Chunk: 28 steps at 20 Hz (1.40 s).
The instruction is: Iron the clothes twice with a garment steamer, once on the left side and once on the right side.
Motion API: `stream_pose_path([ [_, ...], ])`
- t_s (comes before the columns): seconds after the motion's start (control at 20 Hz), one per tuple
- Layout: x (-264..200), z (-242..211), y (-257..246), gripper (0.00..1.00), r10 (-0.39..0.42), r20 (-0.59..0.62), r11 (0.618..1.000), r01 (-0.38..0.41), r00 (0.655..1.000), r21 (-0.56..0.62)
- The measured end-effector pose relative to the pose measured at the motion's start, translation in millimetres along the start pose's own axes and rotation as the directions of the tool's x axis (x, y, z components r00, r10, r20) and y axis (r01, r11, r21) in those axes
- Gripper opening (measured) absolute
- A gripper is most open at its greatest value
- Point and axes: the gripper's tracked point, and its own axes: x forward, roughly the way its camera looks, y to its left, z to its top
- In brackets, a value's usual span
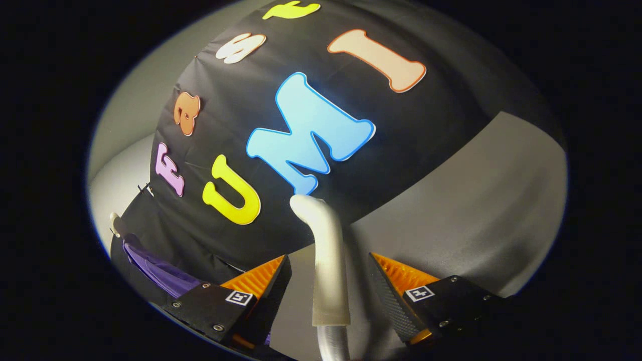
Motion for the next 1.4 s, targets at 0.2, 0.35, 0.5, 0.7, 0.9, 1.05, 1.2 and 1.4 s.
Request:
stream_pose_path([
  [0.2, 18.3, -15.9, 2.1, 0.93, 0.049, -0.115, 0.997, -0.042, 0.992, 0.062],
  [0.35, 22.8, -22.1, 1.9, 0.90, 0.060, -0.164, 0.994, -0.044, 0.985, 0.102],
  [0.5, 19.9, -21.8, 4.7, 0.67, 0.083, -0.184, 0.988, -0.057, 0.979, 0.142],
  [0.7, 21.7, -23.9, 4.9, 0.36, 0.067, -0.186, 0.983, -0.033, 0.980, 0.181],
  [0.9, 20.6, -22.4, 6.5, 0.29, 0.045, -0.162, 0.987, -0.019, 0.986, 0.158],
  [1.05, 8.3, -20.5, 14.1, 0.25, 0.017, -0.122, 0.990, 0.001, 0.992, 0.142],
  [1.2, -25.2, -41.2, 32.1, 0.25, -0.019, -0.083, 0.998, 0.024, 0.996, 0.052],
  [1.4, -68.7, -81.8, 71.3, 0.24, -0.007, -0.030, 0.999, 0.008, 1.000, 0.034],
])
